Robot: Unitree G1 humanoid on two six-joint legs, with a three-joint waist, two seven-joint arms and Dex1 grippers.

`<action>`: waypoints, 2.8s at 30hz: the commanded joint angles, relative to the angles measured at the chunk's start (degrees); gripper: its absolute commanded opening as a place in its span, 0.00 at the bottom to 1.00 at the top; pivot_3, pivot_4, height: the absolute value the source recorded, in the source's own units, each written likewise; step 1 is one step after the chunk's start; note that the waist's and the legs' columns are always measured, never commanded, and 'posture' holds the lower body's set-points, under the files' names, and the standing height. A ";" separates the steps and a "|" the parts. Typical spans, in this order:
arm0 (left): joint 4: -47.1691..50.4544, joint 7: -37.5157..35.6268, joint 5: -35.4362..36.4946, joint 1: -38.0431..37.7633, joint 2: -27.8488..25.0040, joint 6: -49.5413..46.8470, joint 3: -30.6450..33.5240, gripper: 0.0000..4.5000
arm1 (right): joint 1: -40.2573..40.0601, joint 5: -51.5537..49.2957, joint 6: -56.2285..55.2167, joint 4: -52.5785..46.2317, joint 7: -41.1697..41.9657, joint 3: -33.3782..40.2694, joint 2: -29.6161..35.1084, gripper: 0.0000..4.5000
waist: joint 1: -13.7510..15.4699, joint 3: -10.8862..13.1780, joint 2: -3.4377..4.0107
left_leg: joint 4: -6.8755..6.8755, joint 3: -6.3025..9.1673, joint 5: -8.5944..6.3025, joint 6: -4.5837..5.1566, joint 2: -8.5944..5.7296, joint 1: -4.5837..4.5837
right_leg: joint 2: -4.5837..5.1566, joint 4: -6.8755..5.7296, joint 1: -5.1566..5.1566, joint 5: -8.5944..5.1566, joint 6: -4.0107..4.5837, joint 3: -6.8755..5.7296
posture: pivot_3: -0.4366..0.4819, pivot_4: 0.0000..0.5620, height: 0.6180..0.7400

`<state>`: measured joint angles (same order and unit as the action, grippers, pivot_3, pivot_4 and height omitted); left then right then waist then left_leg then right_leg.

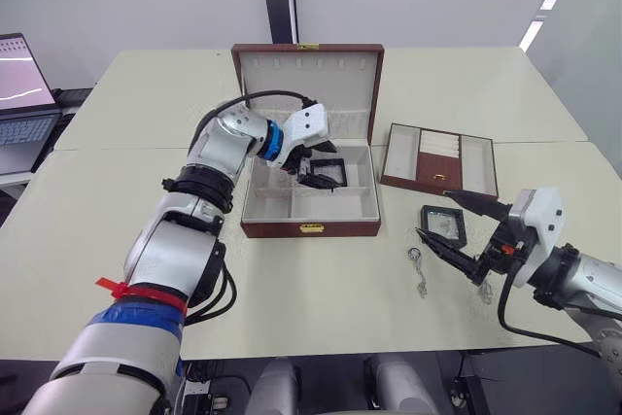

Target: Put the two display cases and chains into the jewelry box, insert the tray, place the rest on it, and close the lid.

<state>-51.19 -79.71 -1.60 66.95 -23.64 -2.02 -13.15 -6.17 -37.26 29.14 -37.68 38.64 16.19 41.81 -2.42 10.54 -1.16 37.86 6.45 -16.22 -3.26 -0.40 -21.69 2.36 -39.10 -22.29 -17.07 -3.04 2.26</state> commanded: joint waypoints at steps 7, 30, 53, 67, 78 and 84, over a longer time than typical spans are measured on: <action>29.46 -1.91 14.26 -16.25 -11.47 -21.97 11.80 0.99 | 0.86 1.11 -3.71 16.13 10.13 7.47 4.79 1.00 | -1.05 -0.02 0.04 | -0.01 -0.04 -0.01 0.02 0.03 0.05 | -0.01 -0.01 0.00 0.00 0.00 0.11 | 0.48 0.27 1.00; 56.47 24.01 22.14 -70.68 -24.95 -30.25 50.91 0.99 | 14.15 10.95 -14.57 51.60 23.27 3.82 8.49 1.00 | 0.32 -0.03 0.10 | -0.04 -0.18 -0.05 0.07 0.03 0.23 | 0.17 0.03 0.11 0.02 -0.02 0.18 | 0.48 0.27 1.00; 46.31 33.98 21.44 -76.40 -19.70 -16.56 50.22 0.99 | 13.53 13.24 -19.65 57.01 20.43 4.54 5.55 1.00 | 0.55 -0.06 0.13 | -0.05 -0.25 -0.08 0.09 0.01 0.25 | 0.21 0.05 0.12 0.04 -0.05 0.21 | 0.48 0.27 1.00; 47.21 34.54 21.84 -74.51 -20.06 -17.54 48.41 0.99 | 12.63 12.91 -20.27 57.12 20.47 5.00 5.57 1.00 | 0.54 -0.06 0.13 | -0.06 -0.25 -0.08 0.09 0.01 0.25 | 0.20 0.05 0.11 0.04 -0.05 0.21 | 0.48 0.27 1.00; 58.42 38.03 27.78 -76.11 -13.90 -21.62 48.32 0.99 | 14.10 6.84 -12.47 39.02 23.27 1.78 5.65 1.00 | 0.32 -0.07 0.16 | -0.06 -0.24 -0.08 0.09 0.07 0.26 | 0.17 0.04 0.11 0.04 -0.06 0.22 | 0.48 0.27 1.00; 62.47 42.71 28.12 -76.56 -7.13 -19.33 45.39 0.99 | 16.00 1.01 -5.07 23.93 24.10 -3.37 4.84 1.00 | 0.68 -0.08 0.16 | -0.04 -0.19 -0.08 0.08 0.06 0.23 | 0.25 0.06 0.13 0.05 -0.06 0.19 | 0.48 0.27 1.00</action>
<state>8.47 -38.18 26.47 -9.47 -31.21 -23.09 33.25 9.10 -34.03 22.85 -9.84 62.27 13.08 46.67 -1.74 10.46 -1.00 37.83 6.26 -16.30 -3.17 -0.34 -21.47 2.61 -39.02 -22.16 -17.02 -3.12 2.44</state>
